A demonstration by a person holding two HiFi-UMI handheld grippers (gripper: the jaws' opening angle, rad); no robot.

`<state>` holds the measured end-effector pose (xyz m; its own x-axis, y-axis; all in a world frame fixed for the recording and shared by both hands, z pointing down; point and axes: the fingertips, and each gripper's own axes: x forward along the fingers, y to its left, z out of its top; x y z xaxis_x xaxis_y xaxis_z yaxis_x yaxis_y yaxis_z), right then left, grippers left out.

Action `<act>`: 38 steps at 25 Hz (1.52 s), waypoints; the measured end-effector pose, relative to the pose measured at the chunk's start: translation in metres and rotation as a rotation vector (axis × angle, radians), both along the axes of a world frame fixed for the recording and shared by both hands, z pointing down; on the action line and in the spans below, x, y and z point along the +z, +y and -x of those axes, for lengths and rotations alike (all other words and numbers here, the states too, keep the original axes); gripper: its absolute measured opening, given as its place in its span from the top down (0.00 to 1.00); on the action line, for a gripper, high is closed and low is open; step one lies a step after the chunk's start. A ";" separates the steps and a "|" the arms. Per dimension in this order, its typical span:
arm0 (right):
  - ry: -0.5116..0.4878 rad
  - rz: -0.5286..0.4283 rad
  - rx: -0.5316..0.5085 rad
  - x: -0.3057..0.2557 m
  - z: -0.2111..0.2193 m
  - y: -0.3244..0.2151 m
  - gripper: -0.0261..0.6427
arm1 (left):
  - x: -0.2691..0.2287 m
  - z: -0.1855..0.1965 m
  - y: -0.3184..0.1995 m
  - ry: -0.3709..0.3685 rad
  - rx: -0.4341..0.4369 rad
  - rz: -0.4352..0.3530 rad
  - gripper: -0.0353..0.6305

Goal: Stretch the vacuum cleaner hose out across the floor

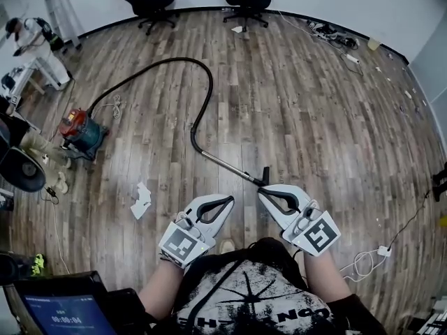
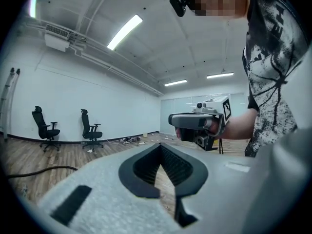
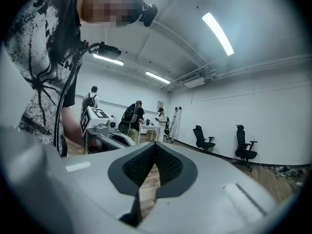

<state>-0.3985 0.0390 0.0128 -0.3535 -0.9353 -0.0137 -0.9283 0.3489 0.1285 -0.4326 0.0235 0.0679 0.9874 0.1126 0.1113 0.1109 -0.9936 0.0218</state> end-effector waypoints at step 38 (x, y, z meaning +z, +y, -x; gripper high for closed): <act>-0.024 -0.004 -0.313 -0.002 -0.226 -0.144 0.95 | -0.022 -0.221 -0.139 -0.051 -0.299 -0.037 0.95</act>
<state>-0.1728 -0.1049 0.0107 -0.6239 -0.7810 -0.0293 -0.7786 0.6178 0.1101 -0.2115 -0.1157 0.0461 0.9692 -0.1873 0.1597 -0.1870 -0.9822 -0.0172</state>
